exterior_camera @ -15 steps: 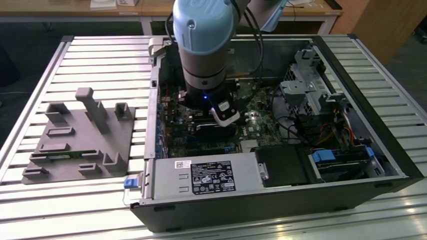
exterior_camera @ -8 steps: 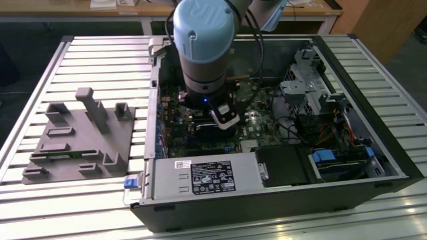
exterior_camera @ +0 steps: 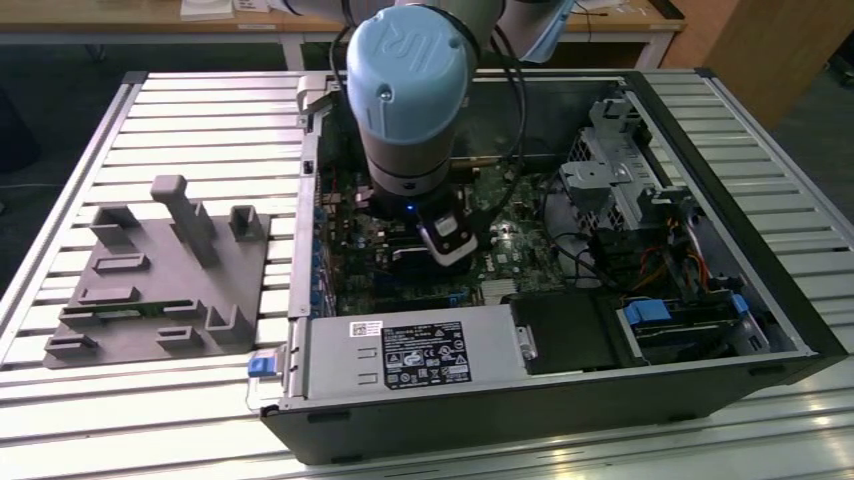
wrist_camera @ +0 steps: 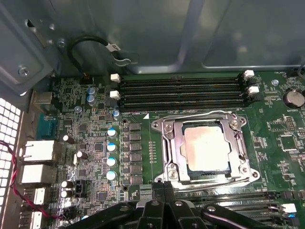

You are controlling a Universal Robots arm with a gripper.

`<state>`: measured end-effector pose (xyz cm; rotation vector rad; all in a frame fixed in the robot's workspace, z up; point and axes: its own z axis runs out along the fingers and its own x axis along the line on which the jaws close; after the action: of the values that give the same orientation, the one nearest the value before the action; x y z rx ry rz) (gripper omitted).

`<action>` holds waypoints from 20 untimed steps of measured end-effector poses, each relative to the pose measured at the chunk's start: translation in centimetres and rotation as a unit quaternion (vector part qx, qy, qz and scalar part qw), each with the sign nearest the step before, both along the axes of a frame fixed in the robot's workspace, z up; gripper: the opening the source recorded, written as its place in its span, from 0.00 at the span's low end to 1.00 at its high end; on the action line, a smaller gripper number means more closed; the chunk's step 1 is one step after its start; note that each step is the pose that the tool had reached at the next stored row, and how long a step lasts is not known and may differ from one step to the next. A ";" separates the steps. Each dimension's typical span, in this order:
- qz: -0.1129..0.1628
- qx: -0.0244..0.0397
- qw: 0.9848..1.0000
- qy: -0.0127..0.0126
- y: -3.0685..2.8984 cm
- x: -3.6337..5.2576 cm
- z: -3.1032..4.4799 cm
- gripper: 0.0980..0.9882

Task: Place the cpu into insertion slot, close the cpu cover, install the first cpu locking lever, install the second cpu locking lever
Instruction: 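Install the second cpu locking lever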

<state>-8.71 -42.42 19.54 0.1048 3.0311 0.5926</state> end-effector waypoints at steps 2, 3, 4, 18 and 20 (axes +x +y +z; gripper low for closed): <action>0.000 0.002 1.000 0.000 0.00 -0.04 -0.20 0.01; 0.000 0.003 1.000 0.000 0.00 -0.07 -0.29 0.01; 0.000 0.003 1.000 0.000 0.01 -0.11 -0.39 0.01; 0.000 0.004 1.000 0.000 0.45 -1.19 -1.44 0.01; 0.000 0.003 1.000 0.000 0.56 -1.19 -1.44 0.01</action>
<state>-9.91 -41.85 18.10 0.1054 3.0295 0.6029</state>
